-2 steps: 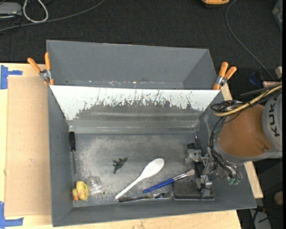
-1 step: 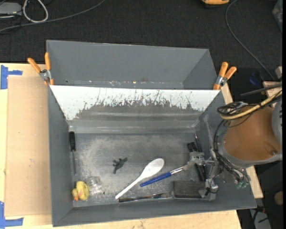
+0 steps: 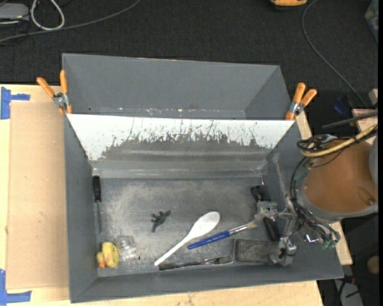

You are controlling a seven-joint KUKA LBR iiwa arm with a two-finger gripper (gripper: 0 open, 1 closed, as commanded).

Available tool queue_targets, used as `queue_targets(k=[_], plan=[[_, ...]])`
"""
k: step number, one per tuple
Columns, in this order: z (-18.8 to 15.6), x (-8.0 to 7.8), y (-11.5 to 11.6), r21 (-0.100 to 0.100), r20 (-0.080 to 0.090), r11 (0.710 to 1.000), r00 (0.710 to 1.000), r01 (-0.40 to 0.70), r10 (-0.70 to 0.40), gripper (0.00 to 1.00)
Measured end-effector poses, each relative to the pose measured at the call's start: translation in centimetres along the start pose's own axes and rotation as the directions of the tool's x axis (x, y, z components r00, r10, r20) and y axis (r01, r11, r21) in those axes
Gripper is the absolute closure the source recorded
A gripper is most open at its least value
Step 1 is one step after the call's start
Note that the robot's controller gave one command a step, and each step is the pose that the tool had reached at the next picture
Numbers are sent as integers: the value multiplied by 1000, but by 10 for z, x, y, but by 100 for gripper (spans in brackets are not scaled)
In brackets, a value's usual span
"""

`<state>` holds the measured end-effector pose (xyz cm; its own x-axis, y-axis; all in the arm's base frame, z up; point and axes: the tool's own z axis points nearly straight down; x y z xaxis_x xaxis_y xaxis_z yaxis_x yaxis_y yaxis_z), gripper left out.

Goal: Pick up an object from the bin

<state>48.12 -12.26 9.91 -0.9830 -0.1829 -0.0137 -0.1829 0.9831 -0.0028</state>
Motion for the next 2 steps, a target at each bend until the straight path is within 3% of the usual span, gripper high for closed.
queue_targets(k=[1, 2], plan=[[24, 5, -6, 4, 16, 992, 992, 123, -123, 0], [28, -5, 56, -1, 4, 983, 983, 185, -185, 100]])
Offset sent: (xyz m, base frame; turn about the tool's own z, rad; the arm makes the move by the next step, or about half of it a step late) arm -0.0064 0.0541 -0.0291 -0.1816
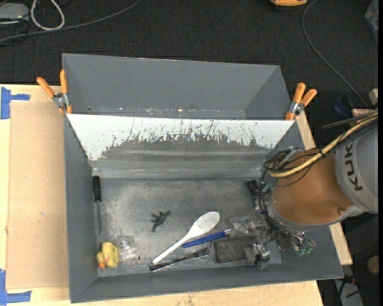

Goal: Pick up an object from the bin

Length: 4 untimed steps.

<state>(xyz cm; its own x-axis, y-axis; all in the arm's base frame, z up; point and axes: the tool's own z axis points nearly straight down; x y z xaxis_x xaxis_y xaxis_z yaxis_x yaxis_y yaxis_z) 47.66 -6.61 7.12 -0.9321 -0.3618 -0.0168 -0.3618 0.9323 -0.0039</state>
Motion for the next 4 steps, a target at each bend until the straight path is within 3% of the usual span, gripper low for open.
queue_targets(k=[4], plan=[[-30, -2, 2, -2, 1, 1000, 1000, 10, -10, 100]])
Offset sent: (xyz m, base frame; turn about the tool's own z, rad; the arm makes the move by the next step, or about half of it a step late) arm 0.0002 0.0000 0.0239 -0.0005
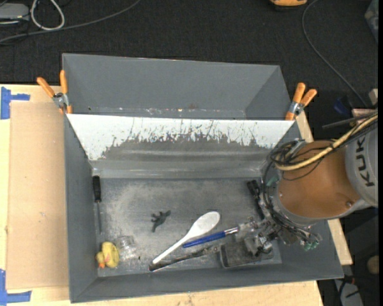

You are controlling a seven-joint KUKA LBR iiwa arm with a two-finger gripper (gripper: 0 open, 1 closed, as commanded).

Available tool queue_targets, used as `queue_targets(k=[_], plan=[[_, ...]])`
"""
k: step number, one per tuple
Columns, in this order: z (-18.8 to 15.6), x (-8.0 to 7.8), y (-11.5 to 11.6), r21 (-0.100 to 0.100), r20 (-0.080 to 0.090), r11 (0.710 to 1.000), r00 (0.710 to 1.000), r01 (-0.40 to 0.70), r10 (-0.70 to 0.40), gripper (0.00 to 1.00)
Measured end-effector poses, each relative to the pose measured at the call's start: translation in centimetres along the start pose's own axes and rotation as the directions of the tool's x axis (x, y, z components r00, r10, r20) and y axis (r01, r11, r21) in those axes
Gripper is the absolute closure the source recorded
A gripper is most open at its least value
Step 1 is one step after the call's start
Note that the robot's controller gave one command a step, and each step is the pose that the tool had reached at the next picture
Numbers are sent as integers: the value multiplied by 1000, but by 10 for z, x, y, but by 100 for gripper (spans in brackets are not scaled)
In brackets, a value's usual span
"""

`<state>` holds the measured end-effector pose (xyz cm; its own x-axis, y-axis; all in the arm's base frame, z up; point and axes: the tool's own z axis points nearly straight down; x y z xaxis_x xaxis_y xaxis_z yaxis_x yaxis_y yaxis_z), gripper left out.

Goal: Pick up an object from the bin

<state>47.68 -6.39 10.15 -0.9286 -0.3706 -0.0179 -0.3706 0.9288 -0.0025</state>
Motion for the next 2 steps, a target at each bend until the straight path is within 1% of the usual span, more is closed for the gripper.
queue_targets(k=[1, 2], plan=[[-14, 0, 1, -1, -1, 1000, 1000, 1, -1, 100], [-39, 1, 2, -5, -7, 1000, 1000, 1, -1, 100]])
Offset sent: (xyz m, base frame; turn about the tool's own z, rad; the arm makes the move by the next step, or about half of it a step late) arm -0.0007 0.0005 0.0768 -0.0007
